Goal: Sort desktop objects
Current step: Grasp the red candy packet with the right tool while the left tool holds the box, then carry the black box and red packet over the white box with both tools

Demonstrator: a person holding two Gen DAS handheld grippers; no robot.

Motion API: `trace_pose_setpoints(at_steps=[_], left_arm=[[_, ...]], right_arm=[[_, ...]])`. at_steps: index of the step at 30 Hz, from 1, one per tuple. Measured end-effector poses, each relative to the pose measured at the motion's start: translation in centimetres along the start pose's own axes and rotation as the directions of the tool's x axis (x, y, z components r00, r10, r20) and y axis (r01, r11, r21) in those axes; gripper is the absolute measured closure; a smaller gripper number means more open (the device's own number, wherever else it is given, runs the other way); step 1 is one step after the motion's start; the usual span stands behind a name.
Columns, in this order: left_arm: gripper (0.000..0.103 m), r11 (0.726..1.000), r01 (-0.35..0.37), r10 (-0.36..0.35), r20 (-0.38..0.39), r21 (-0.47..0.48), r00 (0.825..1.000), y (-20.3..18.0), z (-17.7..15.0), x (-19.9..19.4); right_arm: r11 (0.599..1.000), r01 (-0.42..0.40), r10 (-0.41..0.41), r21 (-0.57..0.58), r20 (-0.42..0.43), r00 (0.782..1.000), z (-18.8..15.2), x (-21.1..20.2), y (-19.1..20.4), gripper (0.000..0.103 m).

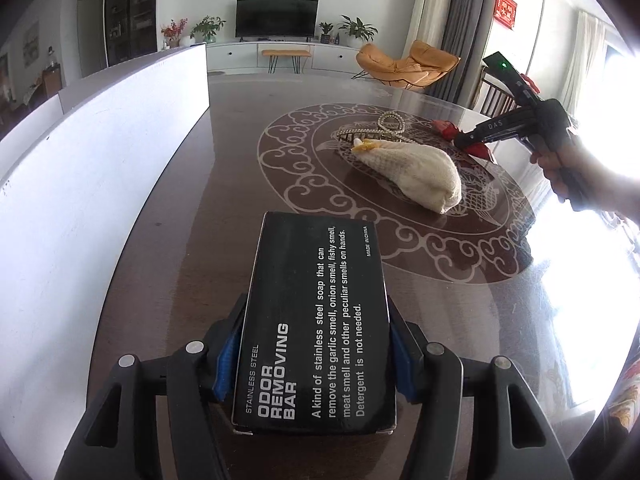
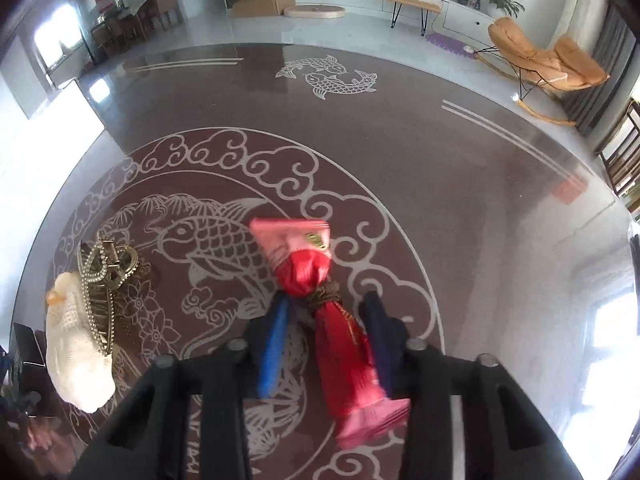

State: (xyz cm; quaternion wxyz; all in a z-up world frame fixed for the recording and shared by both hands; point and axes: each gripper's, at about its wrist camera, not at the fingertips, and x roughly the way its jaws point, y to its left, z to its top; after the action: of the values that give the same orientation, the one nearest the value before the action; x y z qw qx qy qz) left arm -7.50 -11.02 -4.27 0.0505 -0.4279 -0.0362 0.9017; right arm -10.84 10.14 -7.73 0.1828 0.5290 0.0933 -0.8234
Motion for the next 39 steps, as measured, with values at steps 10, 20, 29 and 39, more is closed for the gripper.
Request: trace_pose_setpoints(at_steps=[10,20,29,39], left_arm=[[0.042,1.000,0.006,-0.006,0.003,-0.007,1.000,0.0,0.0,0.0],[0.014,0.996,-0.082,0.084,-0.042,0.030,0.996,-1.0,0.2,0.8],[0.010,0.994,-0.103,0.105,-0.055,0.048,0.993,-1.2,0.2,1.1],[0.000,0.994,-0.100,0.104,-0.078,0.049,0.992,-1.4,0.3,1.4]], right_arm=[[0.999,-0.038,0.035,0.029,0.105,0.994,-18.6,-8.6,7.9,0.080],[1.000,-0.002,-0.003,0.027,0.177,0.984,-20.9,-9.1,8.9,0.041],[0.999,0.037,-0.034,-0.016,0.150,0.988,-21.0,-8.1,10.1,0.016],[0.999,0.036,-0.033,-0.018,0.134,0.990,-21.2,-7.6,10.1,0.000]])
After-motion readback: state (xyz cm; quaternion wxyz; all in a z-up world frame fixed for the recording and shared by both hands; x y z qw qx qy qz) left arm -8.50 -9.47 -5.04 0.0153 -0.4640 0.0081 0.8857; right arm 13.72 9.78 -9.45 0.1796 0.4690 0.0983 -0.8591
